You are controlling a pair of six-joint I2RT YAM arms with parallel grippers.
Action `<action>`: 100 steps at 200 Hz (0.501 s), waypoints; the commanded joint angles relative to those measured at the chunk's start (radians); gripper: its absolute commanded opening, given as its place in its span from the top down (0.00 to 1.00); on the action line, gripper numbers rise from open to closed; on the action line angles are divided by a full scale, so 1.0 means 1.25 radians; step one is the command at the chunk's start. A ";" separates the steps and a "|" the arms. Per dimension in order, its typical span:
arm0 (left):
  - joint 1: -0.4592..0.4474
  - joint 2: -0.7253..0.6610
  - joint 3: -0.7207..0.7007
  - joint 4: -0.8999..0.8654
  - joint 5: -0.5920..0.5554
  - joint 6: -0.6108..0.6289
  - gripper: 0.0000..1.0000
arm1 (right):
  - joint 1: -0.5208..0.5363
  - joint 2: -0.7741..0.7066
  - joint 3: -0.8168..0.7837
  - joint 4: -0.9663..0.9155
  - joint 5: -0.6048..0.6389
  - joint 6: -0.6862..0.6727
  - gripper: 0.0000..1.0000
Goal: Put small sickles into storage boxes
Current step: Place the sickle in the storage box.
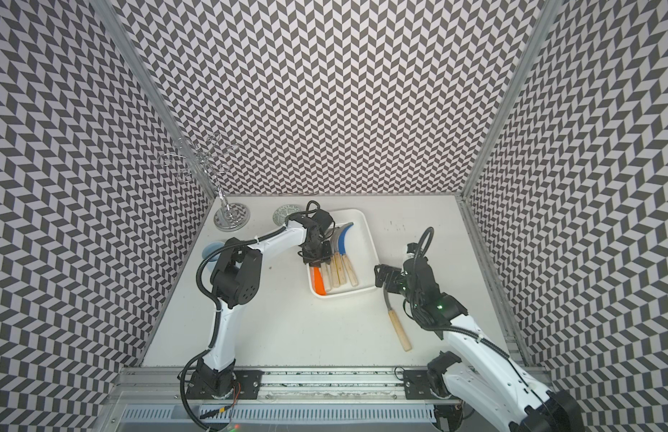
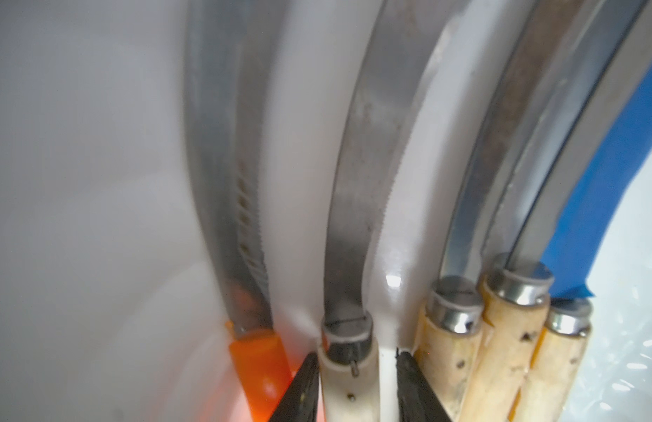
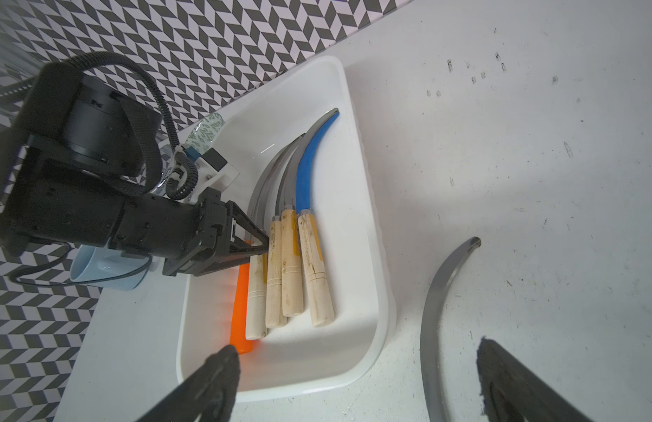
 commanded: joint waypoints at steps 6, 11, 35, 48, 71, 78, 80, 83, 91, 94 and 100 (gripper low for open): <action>0.001 -0.025 -0.007 -0.026 -0.017 -0.006 0.62 | -0.006 -0.010 -0.007 0.040 -0.006 0.003 0.00; 0.001 -0.030 -0.007 -0.026 -0.017 -0.007 0.62 | -0.006 -0.011 -0.009 0.041 -0.006 0.004 0.00; -0.003 -0.047 0.005 -0.038 -0.024 -0.012 0.62 | -0.006 -0.011 -0.010 0.043 -0.007 0.005 0.00; -0.005 -0.053 0.017 -0.048 -0.029 -0.013 0.61 | -0.007 -0.010 -0.009 0.043 -0.008 0.007 0.00; -0.009 -0.053 0.032 -0.057 -0.035 -0.013 0.61 | -0.006 -0.009 -0.008 0.044 -0.009 0.007 0.00; -0.011 -0.054 0.034 -0.060 -0.042 -0.014 0.61 | -0.006 -0.009 -0.008 0.042 -0.009 0.006 0.00; -0.012 -0.055 0.034 -0.061 -0.044 -0.015 0.61 | -0.006 -0.009 -0.008 0.042 -0.010 0.007 0.00; -0.012 -0.055 0.036 -0.063 -0.047 -0.016 0.61 | -0.006 -0.010 -0.009 0.042 -0.009 0.006 0.00; -0.016 -0.055 0.038 -0.066 -0.053 -0.016 0.61 | -0.006 -0.009 -0.008 0.041 -0.008 0.007 0.00; -0.017 -0.056 0.039 -0.067 -0.054 -0.016 0.61 | -0.006 -0.010 -0.008 0.041 -0.009 0.007 0.00; -0.019 -0.056 0.041 -0.069 -0.056 -0.016 0.61 | -0.006 -0.010 -0.008 0.041 -0.009 0.007 0.00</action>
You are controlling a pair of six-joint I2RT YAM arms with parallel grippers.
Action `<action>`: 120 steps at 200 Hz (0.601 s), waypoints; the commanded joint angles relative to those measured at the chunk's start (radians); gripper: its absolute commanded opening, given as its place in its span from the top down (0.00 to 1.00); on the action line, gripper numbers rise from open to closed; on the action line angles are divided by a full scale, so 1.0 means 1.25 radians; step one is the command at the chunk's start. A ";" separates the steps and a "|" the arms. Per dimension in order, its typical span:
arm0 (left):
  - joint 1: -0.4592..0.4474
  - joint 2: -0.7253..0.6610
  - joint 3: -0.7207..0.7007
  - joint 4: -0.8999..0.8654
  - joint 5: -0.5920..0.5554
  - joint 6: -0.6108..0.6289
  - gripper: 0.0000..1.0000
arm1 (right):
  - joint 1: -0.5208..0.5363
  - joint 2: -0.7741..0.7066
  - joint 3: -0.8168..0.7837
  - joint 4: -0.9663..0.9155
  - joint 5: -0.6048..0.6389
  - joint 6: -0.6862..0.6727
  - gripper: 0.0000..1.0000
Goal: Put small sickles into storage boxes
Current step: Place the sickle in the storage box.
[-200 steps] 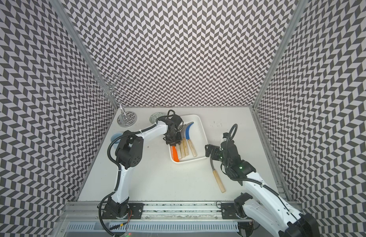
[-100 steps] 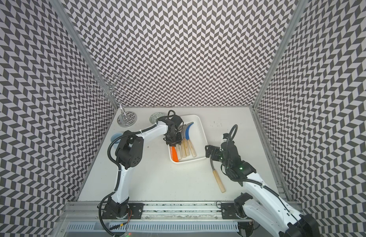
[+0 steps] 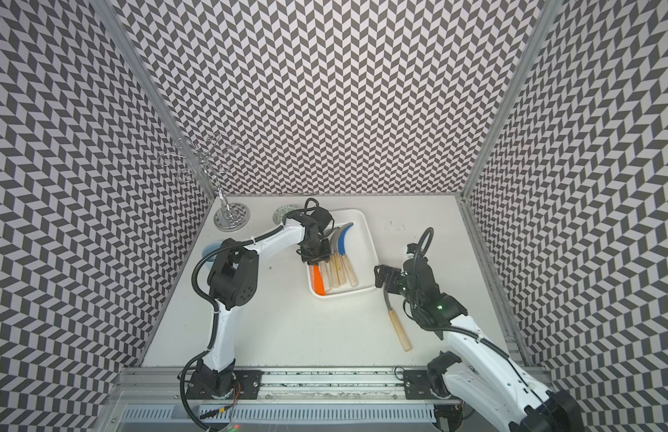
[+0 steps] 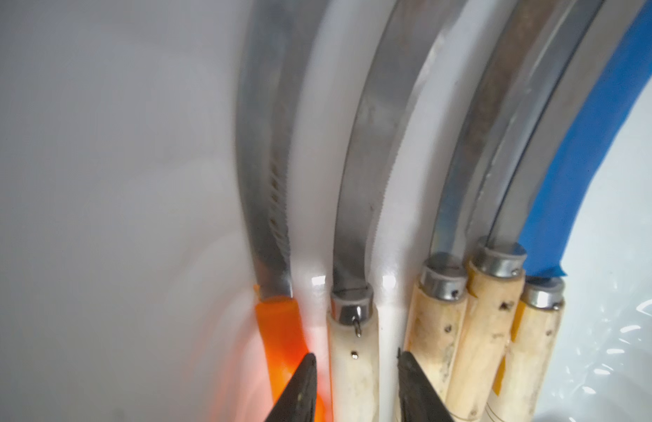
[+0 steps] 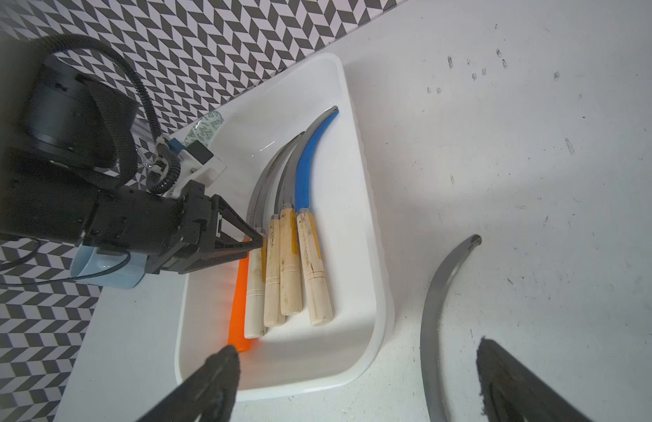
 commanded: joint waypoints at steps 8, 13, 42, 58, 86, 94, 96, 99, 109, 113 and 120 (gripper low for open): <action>-0.015 -0.035 0.027 -0.033 -0.035 -0.012 0.61 | -0.006 -0.009 -0.005 0.040 -0.006 0.005 0.00; -0.016 -0.036 0.028 -0.033 -0.035 -0.012 0.60 | -0.006 -0.010 -0.005 0.040 -0.006 0.005 0.00; -0.023 -0.056 0.037 -0.038 -0.045 -0.016 0.55 | -0.006 -0.007 0.000 0.035 -0.004 0.003 0.00; -0.028 -0.077 0.042 -0.035 -0.040 -0.015 0.49 | -0.006 -0.004 0.008 0.028 -0.008 -0.002 0.00; -0.039 -0.118 0.054 -0.032 -0.031 -0.011 0.38 | -0.007 0.003 0.018 0.020 -0.009 -0.006 0.00; -0.042 -0.131 0.054 -0.029 -0.028 -0.009 0.35 | -0.007 0.007 0.023 0.014 -0.009 -0.009 0.00; -0.043 -0.135 0.053 -0.029 -0.028 -0.008 0.34 | -0.007 0.008 0.024 0.012 -0.009 -0.010 0.00; -0.044 -0.141 0.053 -0.028 -0.027 -0.006 0.33 | -0.006 0.009 0.026 0.011 -0.012 -0.011 0.00; -0.048 -0.161 0.047 -0.022 -0.023 -0.001 0.28 | -0.006 0.005 0.027 0.005 -0.014 -0.015 0.00; -0.050 -0.170 0.044 -0.020 -0.022 0.001 0.26 | -0.006 0.004 0.028 0.003 -0.014 -0.015 0.00; -0.051 -0.187 0.036 -0.013 -0.017 0.005 0.23 | -0.007 0.001 0.027 -0.004 -0.012 -0.017 0.00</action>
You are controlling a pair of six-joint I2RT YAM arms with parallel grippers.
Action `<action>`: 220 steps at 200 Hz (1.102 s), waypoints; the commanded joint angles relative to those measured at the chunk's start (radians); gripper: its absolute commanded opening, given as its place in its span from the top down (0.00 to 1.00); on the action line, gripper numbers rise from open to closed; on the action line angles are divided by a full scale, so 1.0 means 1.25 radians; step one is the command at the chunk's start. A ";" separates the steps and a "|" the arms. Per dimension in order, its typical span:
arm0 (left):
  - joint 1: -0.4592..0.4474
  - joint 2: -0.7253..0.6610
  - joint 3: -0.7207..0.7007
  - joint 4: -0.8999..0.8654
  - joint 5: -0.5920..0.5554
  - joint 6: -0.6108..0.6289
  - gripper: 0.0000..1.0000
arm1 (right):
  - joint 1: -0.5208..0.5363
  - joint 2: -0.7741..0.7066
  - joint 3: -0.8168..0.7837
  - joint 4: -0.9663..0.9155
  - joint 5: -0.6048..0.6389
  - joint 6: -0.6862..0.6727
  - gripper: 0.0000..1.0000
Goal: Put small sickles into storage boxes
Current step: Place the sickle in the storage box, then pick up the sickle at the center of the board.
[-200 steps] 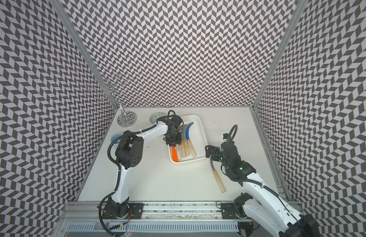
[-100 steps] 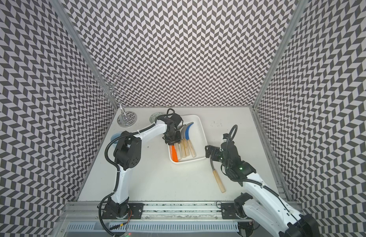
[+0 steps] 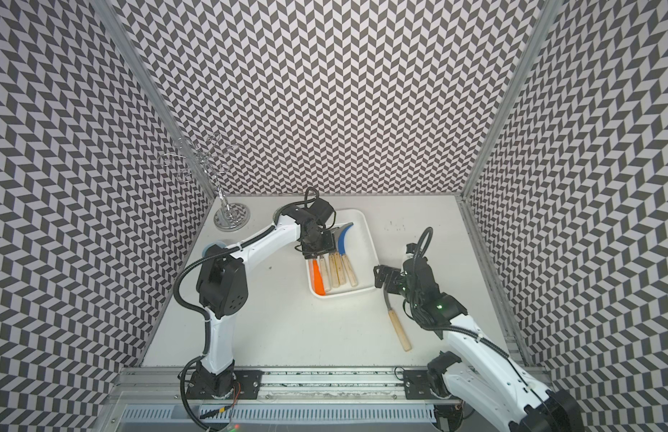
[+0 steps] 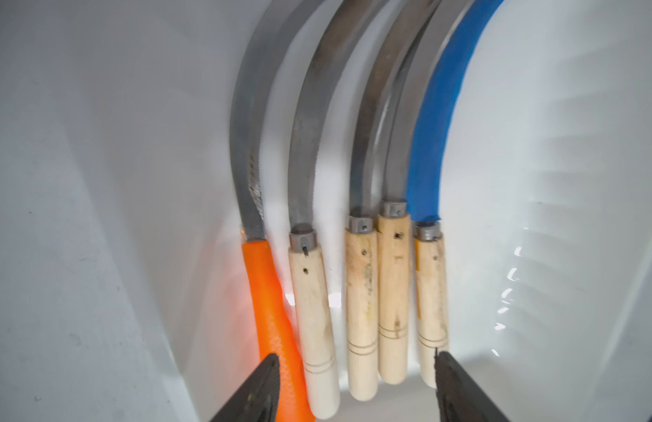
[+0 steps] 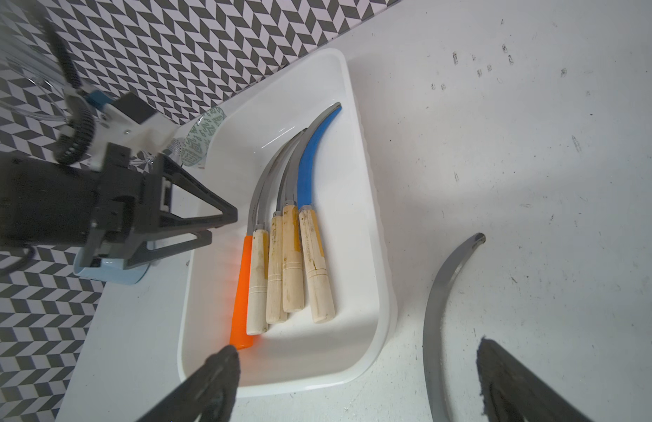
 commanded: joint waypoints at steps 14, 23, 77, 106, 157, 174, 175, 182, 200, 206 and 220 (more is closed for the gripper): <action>-0.014 -0.106 -0.015 0.029 0.017 0.017 0.17 | -0.006 -0.007 0.026 -0.021 0.004 -0.010 0.00; -0.015 -0.133 -0.035 0.046 0.025 0.022 0.11 | -0.006 -0.005 0.029 -0.043 0.009 -0.007 0.00; -0.006 -0.280 -0.168 0.119 0.037 0.068 0.01 | -0.005 -0.010 0.047 -0.131 -0.003 0.018 0.00; 0.011 -0.357 -0.263 0.172 0.057 0.093 0.00 | -0.006 0.016 0.070 -0.204 -0.002 0.058 0.00; 0.108 -0.488 -0.422 0.259 0.132 0.187 0.00 | -0.006 0.128 0.064 -0.334 -0.067 0.075 0.00; 0.160 -0.526 -0.468 0.283 0.157 0.217 0.00 | 0.004 0.191 0.057 -0.365 -0.112 0.064 0.00; 0.164 -0.528 -0.470 0.285 0.158 0.219 0.00 | 0.005 0.194 0.056 -0.365 -0.113 0.063 0.00; 0.182 -0.539 -0.486 0.292 0.166 0.232 0.00 | 0.012 0.208 0.052 -0.369 -0.113 0.060 0.00; 0.220 -0.558 -0.519 0.312 0.182 0.258 0.01 | 0.018 0.227 0.054 -0.388 -0.094 0.061 0.00; 0.228 -0.560 -0.528 0.318 0.188 0.265 0.00 | 0.019 0.230 0.056 -0.395 -0.091 0.058 0.00; 0.237 -0.559 -0.546 0.332 0.194 0.276 0.00 | 0.020 0.246 0.063 -0.410 -0.081 0.052 0.00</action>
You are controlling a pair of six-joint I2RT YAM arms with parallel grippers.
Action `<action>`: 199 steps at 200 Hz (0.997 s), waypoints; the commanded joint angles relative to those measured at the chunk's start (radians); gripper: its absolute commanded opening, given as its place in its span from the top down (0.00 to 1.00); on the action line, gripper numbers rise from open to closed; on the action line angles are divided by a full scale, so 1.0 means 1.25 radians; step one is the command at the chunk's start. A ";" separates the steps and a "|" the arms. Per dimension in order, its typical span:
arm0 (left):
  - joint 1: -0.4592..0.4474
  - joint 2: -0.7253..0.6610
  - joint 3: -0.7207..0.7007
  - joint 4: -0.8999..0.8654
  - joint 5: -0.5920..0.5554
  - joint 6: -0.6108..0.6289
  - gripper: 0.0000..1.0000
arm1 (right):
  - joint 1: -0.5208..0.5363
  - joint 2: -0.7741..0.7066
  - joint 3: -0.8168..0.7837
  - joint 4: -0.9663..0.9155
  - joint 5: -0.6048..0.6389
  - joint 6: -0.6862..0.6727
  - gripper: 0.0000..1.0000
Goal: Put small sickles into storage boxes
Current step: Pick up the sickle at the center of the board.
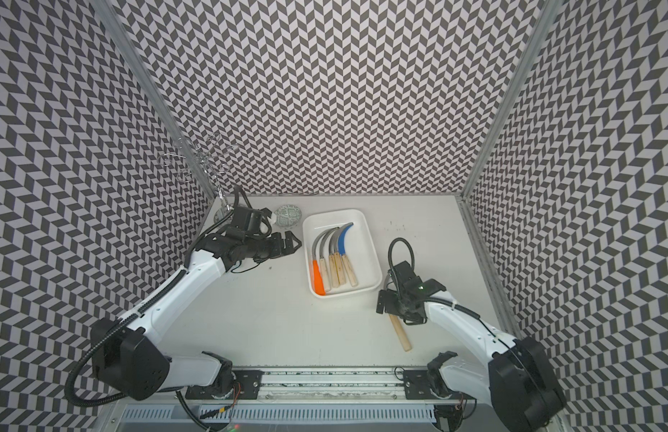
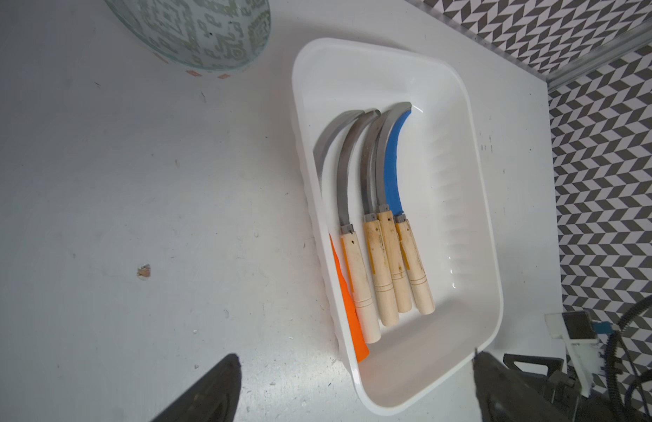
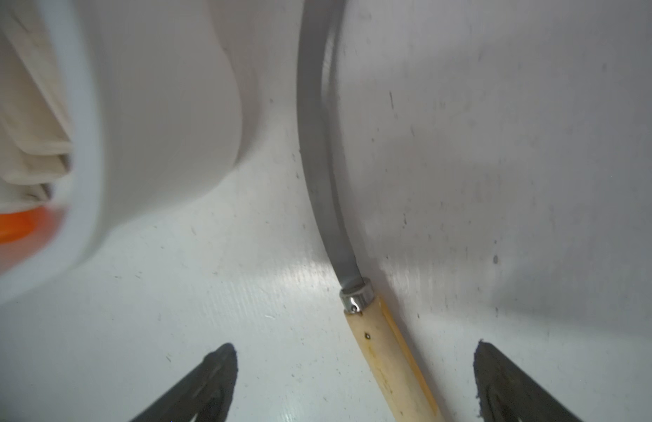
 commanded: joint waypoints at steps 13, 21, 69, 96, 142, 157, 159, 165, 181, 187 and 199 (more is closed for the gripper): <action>0.015 -0.005 -0.046 0.074 0.043 0.054 0.01 | 0.008 0.030 0.005 -0.042 0.014 -0.010 0.00; 0.015 -0.001 -0.056 0.086 0.049 0.057 0.01 | 0.011 0.037 0.003 -0.043 0.012 -0.012 0.01; 0.017 0.018 -0.088 0.120 0.007 0.073 0.00 | 0.042 0.060 0.007 -0.048 0.031 -0.011 0.07; 0.021 0.011 -0.103 0.147 0.052 0.074 0.00 | 0.060 0.077 0.014 -0.046 0.039 -0.006 0.10; 0.024 -0.044 -0.132 0.189 0.080 0.097 0.00 | 0.083 0.106 0.028 -0.047 0.058 0.000 0.20; 0.024 -0.060 -0.141 0.203 0.093 0.096 0.00 | 0.083 0.108 0.032 -0.047 0.060 -0.001 0.25; 0.024 -0.063 -0.142 0.204 0.095 0.096 0.00 | 0.083 0.108 0.032 -0.047 0.060 -0.001 0.26; 0.024 -0.066 -0.144 0.208 0.100 0.096 0.00 | 0.083 0.109 0.033 -0.047 0.061 -0.001 0.26; 0.024 -0.065 -0.148 0.214 0.109 0.095 0.00 | 0.083 0.111 0.036 -0.048 0.061 -0.003 0.29; 0.024 -0.061 -0.150 0.214 0.112 0.093 0.00 | 0.083 0.114 0.036 -0.048 0.062 -0.003 0.29; 0.025 -0.053 -0.150 0.213 0.116 0.093 0.00 | 0.083 0.114 0.034 -0.048 0.062 -0.004 0.29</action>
